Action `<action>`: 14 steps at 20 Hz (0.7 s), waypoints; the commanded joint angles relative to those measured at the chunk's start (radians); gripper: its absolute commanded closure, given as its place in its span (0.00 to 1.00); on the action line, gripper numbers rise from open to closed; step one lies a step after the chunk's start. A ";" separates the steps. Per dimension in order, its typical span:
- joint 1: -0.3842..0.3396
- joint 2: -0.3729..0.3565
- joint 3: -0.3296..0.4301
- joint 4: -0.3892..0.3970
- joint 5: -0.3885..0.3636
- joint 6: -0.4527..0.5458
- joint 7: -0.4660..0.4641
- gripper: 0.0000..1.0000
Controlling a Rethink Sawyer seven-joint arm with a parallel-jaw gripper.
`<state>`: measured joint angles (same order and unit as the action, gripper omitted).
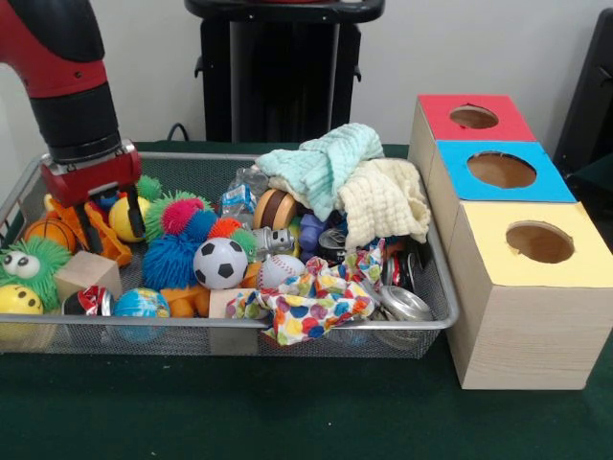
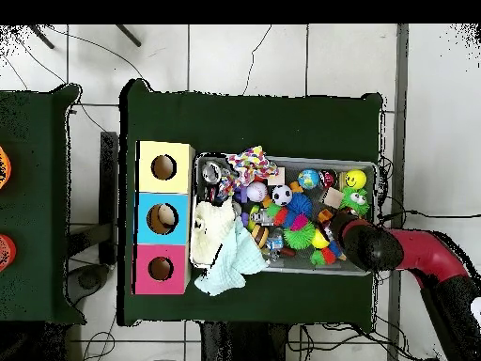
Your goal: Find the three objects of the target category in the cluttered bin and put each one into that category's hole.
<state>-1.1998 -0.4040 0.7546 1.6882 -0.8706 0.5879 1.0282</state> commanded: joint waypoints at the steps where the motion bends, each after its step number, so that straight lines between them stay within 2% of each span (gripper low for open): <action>1: 0.038 0.078 -0.028 -0.117 -0.080 -0.053 -0.095 0.00; 9: 0.054 0.106 -0.047 -0.139 -0.065 -0.026 -0.091 0.00; 14: 0.033 0.071 -0.063 -0.110 -0.051 -0.003 -0.082 0.00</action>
<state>-1.1636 -0.3428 0.7470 1.6552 -0.8804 0.5729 1.0282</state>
